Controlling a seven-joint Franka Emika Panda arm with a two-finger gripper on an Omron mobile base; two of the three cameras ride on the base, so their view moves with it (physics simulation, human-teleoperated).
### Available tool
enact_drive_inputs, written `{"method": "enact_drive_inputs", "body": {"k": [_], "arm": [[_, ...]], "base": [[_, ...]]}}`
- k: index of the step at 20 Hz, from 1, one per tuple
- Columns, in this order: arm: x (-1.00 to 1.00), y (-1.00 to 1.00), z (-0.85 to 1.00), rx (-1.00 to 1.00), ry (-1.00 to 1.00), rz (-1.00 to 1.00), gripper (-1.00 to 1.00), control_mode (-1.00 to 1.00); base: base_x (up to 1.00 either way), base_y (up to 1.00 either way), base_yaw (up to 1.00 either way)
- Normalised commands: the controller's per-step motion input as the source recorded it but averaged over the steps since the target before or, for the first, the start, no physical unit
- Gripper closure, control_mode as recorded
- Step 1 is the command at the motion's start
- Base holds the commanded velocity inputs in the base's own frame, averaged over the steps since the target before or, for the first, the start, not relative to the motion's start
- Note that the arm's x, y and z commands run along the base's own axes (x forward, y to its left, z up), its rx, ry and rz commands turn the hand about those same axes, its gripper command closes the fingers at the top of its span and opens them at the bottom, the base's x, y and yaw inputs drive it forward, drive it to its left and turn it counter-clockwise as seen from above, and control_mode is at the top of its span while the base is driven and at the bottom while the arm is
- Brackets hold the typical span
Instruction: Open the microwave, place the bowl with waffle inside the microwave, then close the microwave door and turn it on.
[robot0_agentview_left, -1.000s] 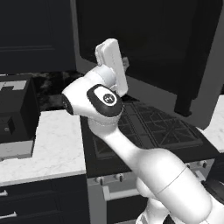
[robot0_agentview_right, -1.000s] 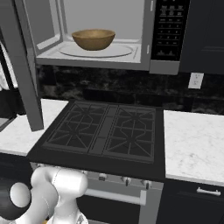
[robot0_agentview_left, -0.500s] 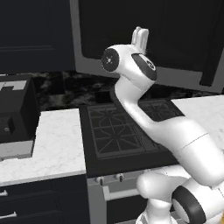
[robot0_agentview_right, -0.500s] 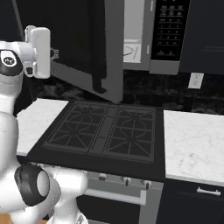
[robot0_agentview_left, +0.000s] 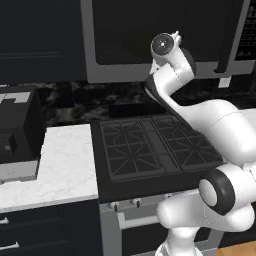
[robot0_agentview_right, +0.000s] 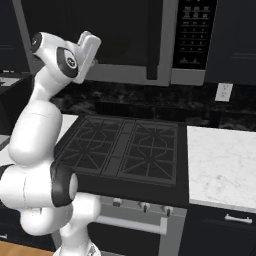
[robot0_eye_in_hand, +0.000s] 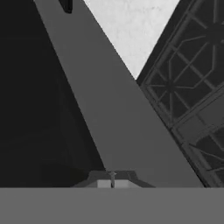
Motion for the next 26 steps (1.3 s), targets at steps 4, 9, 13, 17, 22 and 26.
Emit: {"method": "enact_drive_inputs", "body": {"k": [4,9,13,17,22,26], "arm": [[0.98,-0.68,0.15,0.14,0.15,0.45,1.0,-1.0],[1.0,-0.63,0.03,0.09,0.09,0.5,1.0,-1.0],[0.61,-0.89,-0.3,0.0,0.04,0.5,1.0,-1.0],[-0.54,-1.0,-0.94,0.13,-0.18,0.35,1.0,-1.0],[-0.99,-1.0,-1.0,0.26,-0.07,0.1,1.0,-1.0],[-0.92,-1.0,-1.0,0.33,-0.13,0.06,1.0,-1.0]], "base": [[0.0,0.0,0.0],[0.0,0.0,0.0],[0.0,0.0,0.0],[0.0,0.0,0.0],[0.0,0.0,0.0],[0.0,0.0,0.0]]}}
